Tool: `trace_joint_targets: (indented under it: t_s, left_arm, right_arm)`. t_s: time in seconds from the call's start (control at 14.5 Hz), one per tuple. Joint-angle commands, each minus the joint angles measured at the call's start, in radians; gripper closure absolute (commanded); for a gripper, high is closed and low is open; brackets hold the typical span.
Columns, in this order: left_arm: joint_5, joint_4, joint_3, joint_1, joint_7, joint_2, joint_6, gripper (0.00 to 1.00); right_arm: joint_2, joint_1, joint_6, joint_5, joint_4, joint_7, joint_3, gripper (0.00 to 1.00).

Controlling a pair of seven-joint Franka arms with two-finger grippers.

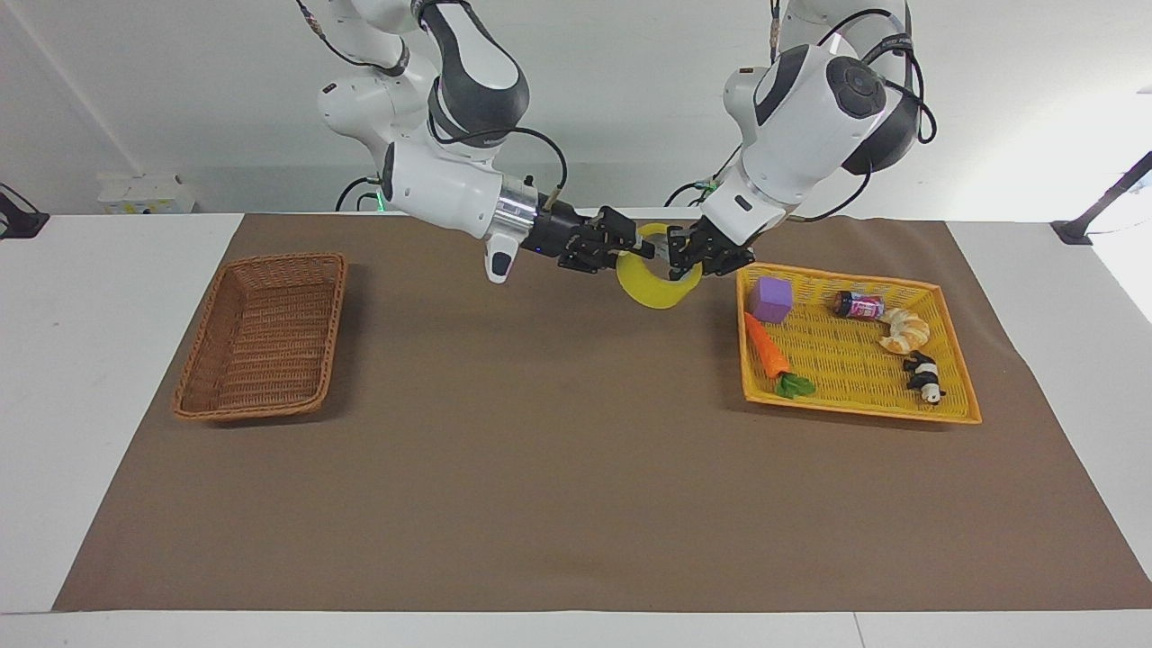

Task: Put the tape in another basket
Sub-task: 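Hold the tape with the left gripper while the right gripper grasps it, then carry the tape with the right gripper while the left gripper withdraws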

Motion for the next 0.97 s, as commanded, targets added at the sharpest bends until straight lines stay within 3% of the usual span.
trace_joint_targets:
  t_s: [0.0, 0.14, 0.21, 0.28, 0.62, 0.9]
  left_arm:
    - [-0.017, 0.001, 0.002, 0.009, 0.015, -0.021, -0.018, 1.00]
    - [-0.017, 0.001, 0.002, 0.009, 0.012, -0.021, -0.021, 0.97]
    - [-0.017, 0.005, 0.002, 0.006, 0.001, -0.021, -0.017, 0.53]
    - [-0.003, 0.012, 0.000, 0.000, 0.001, -0.021, -0.007, 0.01]
    - [0.004, 0.122, 0.005, 0.067, -0.019, -0.047, -0.136, 0.00]
    - [0.059, 0.147, 0.002, 0.208, 0.027, -0.058, -0.220, 0.00]
  right_arm:
    - [-0.006, -0.003, 0.004, 0.015, -0.008, 0.008, -0.001, 1.00]
    - [-0.006, -0.005, 0.003, 0.012, -0.008, 0.006, -0.001, 1.00]
    - [-0.006, -0.005, 0.004, 0.012, -0.007, 0.006, -0.001, 1.00]
    - [-0.006, -0.005, 0.003, 0.012, -0.007, 0.006, -0.001, 1.00]
    - [-0.006, -0.027, -0.032, -0.003, -0.007, -0.008, -0.005, 1.00]
    - [-0.007, -0.202, -0.219, -0.148, 0.009, -0.066, -0.005, 1.00]
